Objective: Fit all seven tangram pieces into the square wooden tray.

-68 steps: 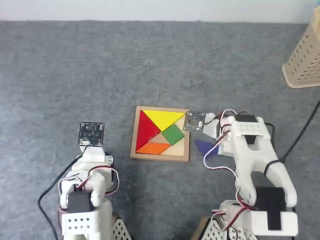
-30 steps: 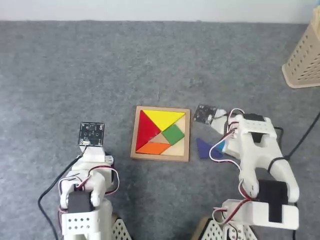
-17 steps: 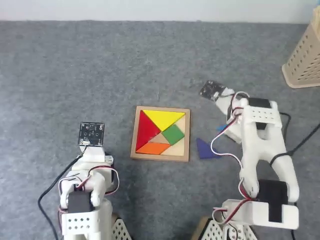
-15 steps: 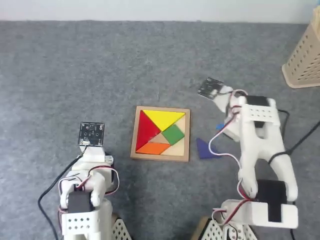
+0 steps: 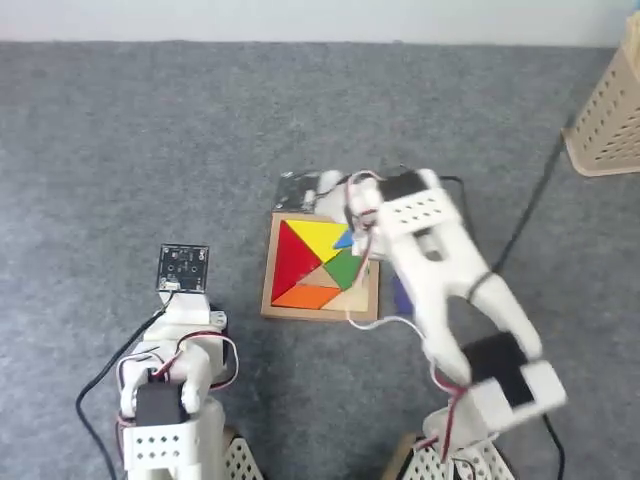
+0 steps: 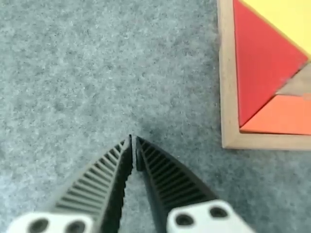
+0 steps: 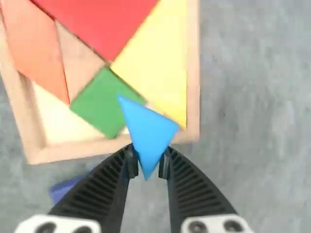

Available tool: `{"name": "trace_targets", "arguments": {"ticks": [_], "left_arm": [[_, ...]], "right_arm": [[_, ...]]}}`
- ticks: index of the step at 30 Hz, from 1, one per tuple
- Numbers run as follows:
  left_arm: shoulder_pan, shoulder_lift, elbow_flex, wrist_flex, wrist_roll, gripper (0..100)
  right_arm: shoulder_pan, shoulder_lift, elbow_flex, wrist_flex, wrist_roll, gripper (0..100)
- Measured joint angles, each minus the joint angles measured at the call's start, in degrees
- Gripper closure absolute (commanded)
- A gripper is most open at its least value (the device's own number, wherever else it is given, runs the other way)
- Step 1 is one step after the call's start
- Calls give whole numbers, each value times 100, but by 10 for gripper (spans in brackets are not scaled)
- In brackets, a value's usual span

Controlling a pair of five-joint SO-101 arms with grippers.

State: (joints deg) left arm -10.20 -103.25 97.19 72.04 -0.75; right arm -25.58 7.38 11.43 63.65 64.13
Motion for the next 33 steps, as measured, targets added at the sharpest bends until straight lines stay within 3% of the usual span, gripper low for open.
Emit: {"name": "trace_targets", "arguments": {"ticks": [9, 16, 22, 26, 33], "left_arm": [[9, 0, 0, 0, 0, 988], [0, 0, 0, 0, 0, 988], [0, 0, 0, 0, 0, 988], [0, 0, 0, 0, 0, 988], [0, 0, 0, 0, 0, 988]], "right_arm": [[26, 993, -651, 0, 2435, 961], [26, 993, -712, 360, 2541, 791], [44, 993, -870, 440, 2488, 866], [79, 993, -1433, 413, 1301, 998], [404, 993, -2215, 1204, -2198, 992]]}}
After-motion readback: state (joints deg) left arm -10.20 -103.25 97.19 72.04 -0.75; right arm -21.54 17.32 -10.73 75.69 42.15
